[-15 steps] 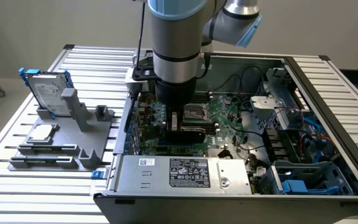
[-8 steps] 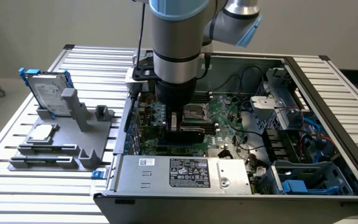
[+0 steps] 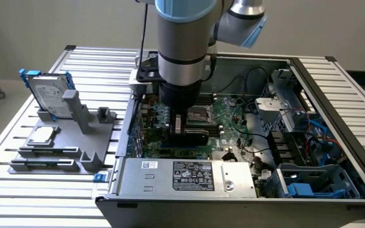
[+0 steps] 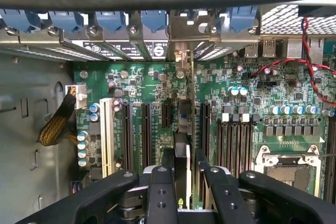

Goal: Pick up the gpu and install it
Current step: 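Insert the gpu into the slot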

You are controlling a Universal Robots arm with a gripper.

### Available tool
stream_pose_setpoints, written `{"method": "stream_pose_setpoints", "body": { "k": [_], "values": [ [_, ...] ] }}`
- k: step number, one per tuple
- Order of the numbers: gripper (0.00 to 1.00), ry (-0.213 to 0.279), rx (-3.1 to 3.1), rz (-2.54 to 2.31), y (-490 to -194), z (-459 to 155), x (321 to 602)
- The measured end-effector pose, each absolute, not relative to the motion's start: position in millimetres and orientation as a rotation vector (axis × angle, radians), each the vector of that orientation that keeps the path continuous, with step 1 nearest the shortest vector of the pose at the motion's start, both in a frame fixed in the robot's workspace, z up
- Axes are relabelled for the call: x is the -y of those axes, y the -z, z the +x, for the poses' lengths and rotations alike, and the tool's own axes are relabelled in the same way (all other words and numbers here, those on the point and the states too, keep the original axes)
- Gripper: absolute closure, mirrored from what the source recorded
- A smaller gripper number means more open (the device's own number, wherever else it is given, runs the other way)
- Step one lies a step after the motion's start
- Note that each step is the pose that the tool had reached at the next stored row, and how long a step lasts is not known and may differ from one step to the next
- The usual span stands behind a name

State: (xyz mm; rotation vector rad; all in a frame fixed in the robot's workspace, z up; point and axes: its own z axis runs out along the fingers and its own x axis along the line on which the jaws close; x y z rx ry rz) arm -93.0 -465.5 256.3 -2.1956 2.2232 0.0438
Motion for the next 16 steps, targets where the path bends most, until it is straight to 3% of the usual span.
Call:
{"method": "stream_pose_setpoints", "body": {
  "k": [16],
  "values": [
    [0.73, -0.053, -2.226, -2.198, -255.3, -91.4, 466.9]
  ]
}}
